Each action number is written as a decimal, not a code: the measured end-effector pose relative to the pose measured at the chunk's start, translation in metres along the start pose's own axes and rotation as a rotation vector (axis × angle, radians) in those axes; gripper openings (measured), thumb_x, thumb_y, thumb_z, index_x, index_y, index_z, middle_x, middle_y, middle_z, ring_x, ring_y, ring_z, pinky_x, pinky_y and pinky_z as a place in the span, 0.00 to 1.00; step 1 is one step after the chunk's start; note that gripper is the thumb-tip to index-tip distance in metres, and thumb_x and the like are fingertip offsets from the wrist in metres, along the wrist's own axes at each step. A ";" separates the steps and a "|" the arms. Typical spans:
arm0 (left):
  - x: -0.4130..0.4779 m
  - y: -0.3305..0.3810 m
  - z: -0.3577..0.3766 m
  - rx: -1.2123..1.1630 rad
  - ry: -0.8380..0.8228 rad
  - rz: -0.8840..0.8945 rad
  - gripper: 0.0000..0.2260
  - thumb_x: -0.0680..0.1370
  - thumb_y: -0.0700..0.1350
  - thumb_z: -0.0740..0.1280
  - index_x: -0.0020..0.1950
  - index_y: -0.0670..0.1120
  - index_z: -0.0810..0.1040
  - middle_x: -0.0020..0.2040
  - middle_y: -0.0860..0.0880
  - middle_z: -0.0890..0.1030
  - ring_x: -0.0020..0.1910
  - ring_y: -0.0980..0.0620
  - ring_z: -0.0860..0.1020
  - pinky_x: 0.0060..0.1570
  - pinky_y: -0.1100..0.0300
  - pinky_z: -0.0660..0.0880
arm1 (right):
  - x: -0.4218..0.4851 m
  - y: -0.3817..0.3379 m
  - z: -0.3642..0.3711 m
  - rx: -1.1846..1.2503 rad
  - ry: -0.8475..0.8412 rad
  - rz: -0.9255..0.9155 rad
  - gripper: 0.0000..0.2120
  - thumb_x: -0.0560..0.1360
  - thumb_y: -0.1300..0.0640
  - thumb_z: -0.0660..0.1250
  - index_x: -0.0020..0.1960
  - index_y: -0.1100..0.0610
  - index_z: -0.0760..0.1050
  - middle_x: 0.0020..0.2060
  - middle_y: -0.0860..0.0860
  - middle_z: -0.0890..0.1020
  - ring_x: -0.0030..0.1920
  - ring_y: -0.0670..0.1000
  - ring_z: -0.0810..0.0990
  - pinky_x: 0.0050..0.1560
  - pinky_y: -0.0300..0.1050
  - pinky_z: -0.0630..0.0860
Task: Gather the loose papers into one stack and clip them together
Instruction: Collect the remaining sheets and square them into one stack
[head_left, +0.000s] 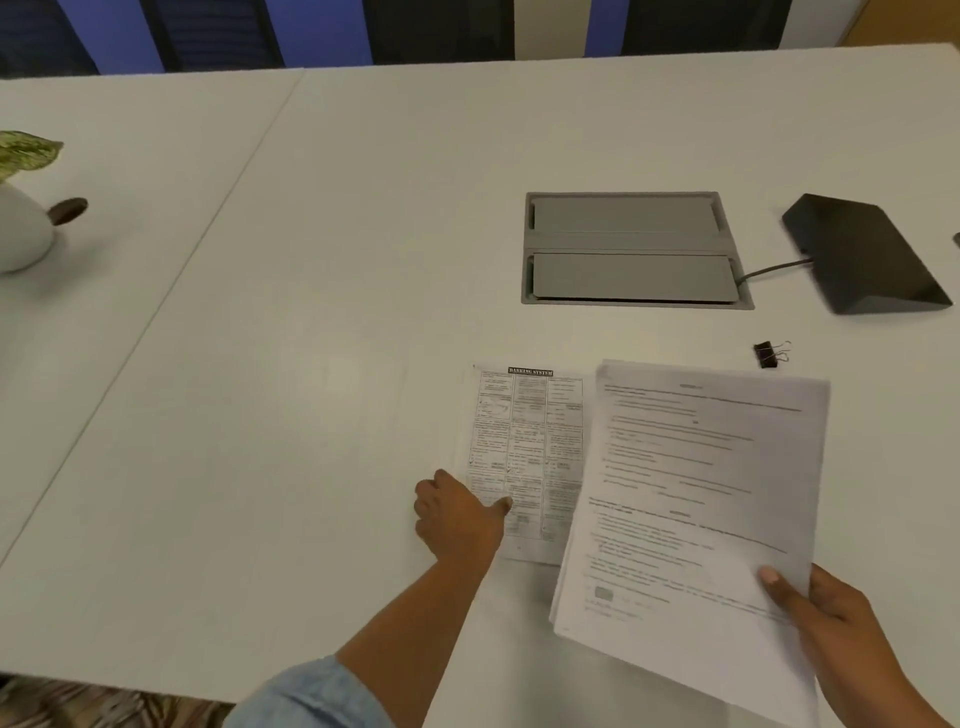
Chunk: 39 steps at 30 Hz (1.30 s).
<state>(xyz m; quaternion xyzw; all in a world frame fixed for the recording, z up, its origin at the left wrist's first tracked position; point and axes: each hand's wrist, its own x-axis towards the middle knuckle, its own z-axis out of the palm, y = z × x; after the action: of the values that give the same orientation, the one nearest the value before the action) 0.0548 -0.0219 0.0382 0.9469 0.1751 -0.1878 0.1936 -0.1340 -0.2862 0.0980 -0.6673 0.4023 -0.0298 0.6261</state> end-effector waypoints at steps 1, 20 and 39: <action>0.000 -0.002 0.003 0.047 -0.002 -0.003 0.38 0.65 0.63 0.77 0.65 0.43 0.67 0.64 0.43 0.71 0.64 0.44 0.73 0.59 0.50 0.74 | -0.001 0.000 -0.002 0.023 0.017 0.002 0.13 0.69 0.50 0.70 0.51 0.53 0.80 0.38 0.40 0.87 0.44 0.55 0.86 0.38 0.40 0.82; 0.005 -0.010 0.001 -0.580 -0.218 0.008 0.08 0.79 0.40 0.67 0.40 0.45 0.79 0.45 0.44 0.85 0.46 0.43 0.84 0.48 0.49 0.83 | -0.004 -0.003 -0.022 0.033 0.158 0.038 0.10 0.64 0.47 0.69 0.43 0.48 0.84 0.35 0.38 0.86 0.47 0.56 0.82 0.33 0.30 0.79; -0.005 -0.017 -0.022 -0.768 -0.173 0.136 0.06 0.79 0.47 0.69 0.43 0.50 0.82 0.40 0.52 0.85 0.43 0.47 0.85 0.47 0.48 0.83 | -0.026 -0.021 -0.031 -0.084 0.229 0.120 0.10 0.77 0.59 0.67 0.39 0.50 0.80 0.27 0.40 0.84 0.51 0.62 0.80 0.56 0.57 0.72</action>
<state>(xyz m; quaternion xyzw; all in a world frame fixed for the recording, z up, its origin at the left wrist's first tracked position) 0.0497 0.0005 0.0540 0.7958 0.1527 -0.1746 0.5593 -0.1578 -0.2988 0.1349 -0.6600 0.5112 -0.0517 0.5481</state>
